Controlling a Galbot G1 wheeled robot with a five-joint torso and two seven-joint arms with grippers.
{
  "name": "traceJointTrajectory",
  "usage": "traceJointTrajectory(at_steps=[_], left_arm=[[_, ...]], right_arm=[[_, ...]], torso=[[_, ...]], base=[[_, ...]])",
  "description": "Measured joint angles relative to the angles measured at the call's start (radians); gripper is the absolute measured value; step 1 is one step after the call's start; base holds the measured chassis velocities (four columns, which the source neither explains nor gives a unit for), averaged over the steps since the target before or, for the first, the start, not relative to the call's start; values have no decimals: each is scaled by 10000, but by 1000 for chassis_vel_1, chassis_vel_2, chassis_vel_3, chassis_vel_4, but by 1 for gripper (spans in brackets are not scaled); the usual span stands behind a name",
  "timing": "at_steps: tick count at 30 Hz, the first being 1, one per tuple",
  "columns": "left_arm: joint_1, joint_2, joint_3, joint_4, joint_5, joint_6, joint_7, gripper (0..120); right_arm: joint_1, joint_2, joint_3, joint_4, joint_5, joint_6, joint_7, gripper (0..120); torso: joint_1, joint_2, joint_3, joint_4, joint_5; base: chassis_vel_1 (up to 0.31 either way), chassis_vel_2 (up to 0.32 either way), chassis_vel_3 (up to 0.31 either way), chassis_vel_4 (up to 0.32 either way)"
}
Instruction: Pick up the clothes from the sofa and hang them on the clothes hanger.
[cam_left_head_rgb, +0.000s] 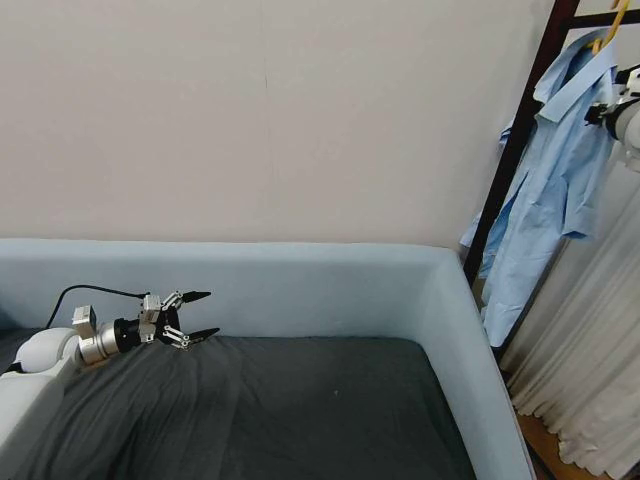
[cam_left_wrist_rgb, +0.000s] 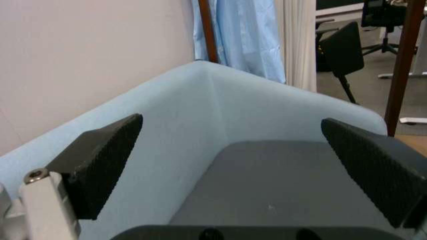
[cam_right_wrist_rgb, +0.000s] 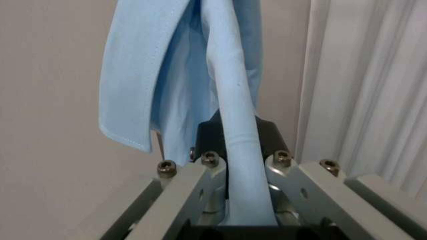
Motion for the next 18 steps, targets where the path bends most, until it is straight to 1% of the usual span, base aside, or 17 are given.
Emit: traceJointTrajectory(at_steps=[18], left_arm=[[96,73,-41,57,-70,-157,67,100]], right_arm=[[449,554,-258,-985,273,-40,343,4]], torso=[[0,2,0,2,-1]], base=[[0,0,0,0]])
